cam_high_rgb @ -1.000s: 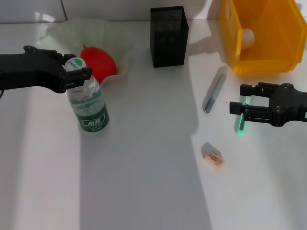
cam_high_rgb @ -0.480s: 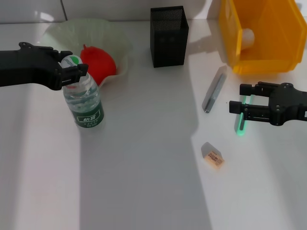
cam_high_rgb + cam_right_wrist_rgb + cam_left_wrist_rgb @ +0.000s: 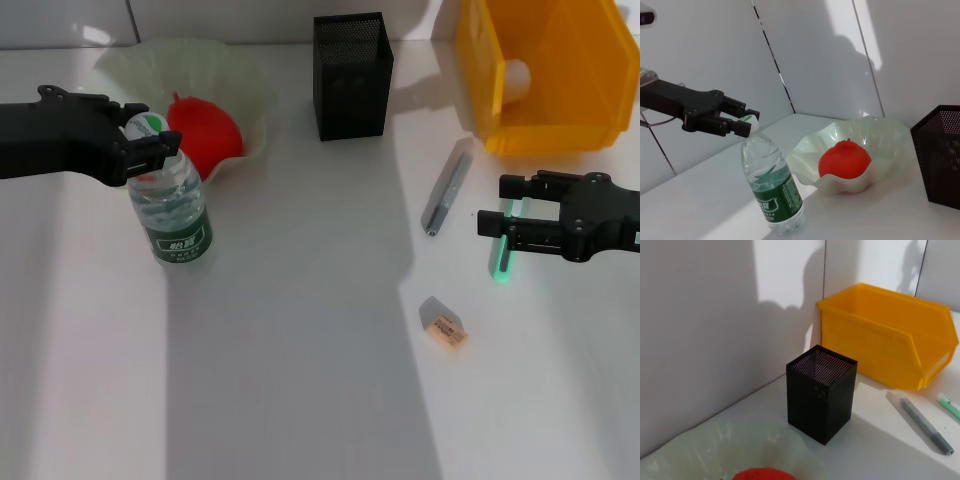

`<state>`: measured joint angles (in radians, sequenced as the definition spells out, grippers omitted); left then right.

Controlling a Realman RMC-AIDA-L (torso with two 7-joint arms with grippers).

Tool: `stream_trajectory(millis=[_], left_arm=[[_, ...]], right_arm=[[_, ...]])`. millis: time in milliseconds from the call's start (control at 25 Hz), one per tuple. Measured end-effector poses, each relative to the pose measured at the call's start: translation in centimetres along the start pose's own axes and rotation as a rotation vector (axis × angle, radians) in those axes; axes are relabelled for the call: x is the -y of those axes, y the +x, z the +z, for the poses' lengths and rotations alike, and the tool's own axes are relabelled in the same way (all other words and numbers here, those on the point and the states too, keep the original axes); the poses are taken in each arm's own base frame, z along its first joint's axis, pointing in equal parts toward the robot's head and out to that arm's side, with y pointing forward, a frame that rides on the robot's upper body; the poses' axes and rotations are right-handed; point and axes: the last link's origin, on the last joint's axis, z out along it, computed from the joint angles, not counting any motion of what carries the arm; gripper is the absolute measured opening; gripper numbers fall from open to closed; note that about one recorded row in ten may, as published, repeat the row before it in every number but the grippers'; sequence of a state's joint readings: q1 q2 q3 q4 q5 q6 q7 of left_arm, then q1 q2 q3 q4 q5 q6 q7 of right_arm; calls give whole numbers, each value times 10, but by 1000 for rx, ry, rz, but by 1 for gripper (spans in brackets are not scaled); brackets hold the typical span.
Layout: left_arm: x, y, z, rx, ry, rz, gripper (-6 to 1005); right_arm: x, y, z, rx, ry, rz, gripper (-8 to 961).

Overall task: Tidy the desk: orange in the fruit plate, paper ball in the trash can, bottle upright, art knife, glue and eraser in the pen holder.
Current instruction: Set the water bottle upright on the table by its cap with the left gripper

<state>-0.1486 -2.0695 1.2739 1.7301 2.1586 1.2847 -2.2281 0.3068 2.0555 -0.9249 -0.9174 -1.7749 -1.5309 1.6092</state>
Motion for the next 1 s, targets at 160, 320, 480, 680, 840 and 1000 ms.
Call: stream_trajectory(millis=[160, 320, 480, 680, 840, 1000], left_arm=[[-1, -1, 2, 0, -6, 13, 464], [-2, 0, 2, -2, -7, 11, 484], [-2, 2, 2, -16, -9, 12, 505], [-4, 7, 1, -54, -30, 44, 530], [-6, 13, -2, -100, -50, 77, 691], [-11, 20, -8, -211, -107, 111, 793]], right_arm=[[0, 0, 0, 0, -1, 0, 725], [0, 0, 0, 0, -2, 0, 725], [0, 0, 0, 0, -2, -1, 725], [0, -1, 0, 0, -5, -1, 724], [0, -2, 0, -1, -6, -2, 724], [0, -2, 0, -1, -7, -3, 724]])
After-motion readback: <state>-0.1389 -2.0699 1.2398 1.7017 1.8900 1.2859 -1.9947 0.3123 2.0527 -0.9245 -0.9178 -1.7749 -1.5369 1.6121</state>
